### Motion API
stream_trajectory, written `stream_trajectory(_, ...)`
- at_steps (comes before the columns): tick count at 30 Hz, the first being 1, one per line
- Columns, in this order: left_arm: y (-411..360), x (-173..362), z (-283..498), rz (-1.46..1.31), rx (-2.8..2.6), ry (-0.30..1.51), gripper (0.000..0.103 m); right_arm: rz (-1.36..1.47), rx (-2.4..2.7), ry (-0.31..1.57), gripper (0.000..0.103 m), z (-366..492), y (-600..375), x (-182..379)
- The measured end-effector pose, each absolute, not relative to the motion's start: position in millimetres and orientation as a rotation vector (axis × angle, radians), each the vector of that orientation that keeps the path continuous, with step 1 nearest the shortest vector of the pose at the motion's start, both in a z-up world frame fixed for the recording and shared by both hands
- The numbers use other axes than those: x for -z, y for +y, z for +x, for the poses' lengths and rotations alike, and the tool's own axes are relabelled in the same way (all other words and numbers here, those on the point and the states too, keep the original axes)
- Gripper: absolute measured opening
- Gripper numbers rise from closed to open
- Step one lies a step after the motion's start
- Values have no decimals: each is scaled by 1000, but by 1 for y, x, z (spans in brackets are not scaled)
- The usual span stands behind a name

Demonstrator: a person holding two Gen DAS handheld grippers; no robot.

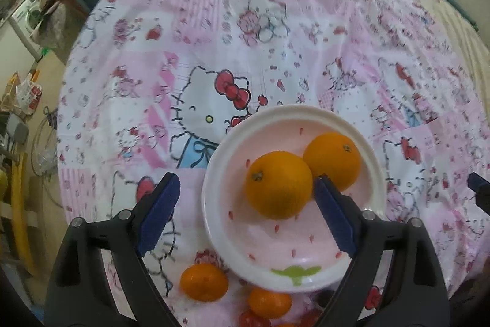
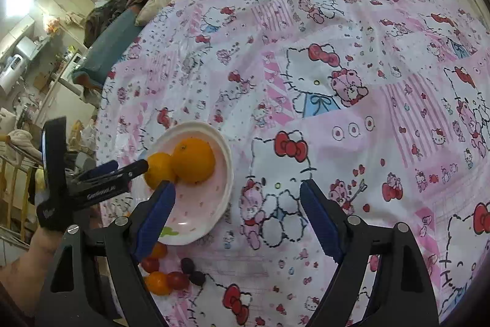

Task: Organize fruits
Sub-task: 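Lower the large orange onto the plate beside the other and open the left tool, then reach the right tool to a dark berry and grasp it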

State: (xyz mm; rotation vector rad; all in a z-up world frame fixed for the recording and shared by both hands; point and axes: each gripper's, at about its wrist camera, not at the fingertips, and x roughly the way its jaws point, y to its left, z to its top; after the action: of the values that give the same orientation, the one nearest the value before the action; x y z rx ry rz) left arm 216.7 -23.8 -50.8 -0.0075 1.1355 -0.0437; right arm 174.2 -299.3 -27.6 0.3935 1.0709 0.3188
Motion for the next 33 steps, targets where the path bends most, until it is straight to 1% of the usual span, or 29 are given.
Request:
stream_trajectory(6, -17, 17, 182, -14, 61, 1043, 87, 394, -304, 1048, 86, 156, -294, 18)
stream_trajectory(10, -9, 5, 157, -66, 52, 1026, 87, 393, -321, 1059, 86, 140, -286, 18)
stream_trajectory(15, -3, -1, 130, -86, 39, 1024, 87, 390, -344, 1070, 86, 119, -278, 21)
stream_trajectory(23, 9, 5, 97, -110, -32, 1060, 87, 399, -364, 1166, 85, 98, -265, 49)
stream_trajectory(26, 18, 10, 91, -150, -39, 1082, 87, 389, -396, 1209, 80, 96, -254, 60)
stream_trajectory(27, 21, 11, 90, -166, -42, 1087, 87, 386, -404, 1229, 76, 95, -250, 65)
stream_trajectory(28, 23, 12, 89, -172, -45, 1090, 87, 382, -415, 1255, 70, 96, -245, 71)
stream_trajectory(29, 27, 13, 88, -180, -53, 1092, 87, 381, -423, 1274, 67, 95, -240, 76)
stream_trajectory(30, 30, 13, 88, -186, -58, 1093, 87, 385, -433, 1300, 61, 96, -235, 83)
stream_trajectory(31, 31, 13, 88, -190, -62, 1093, 87, 391, -439, 1332, 55, 97, -230, 91)
stream_trajectory(33, 37, 14, 88, -202, -71, 1090, 87, 413, -428, 1385, 48, 100, -224, 106)
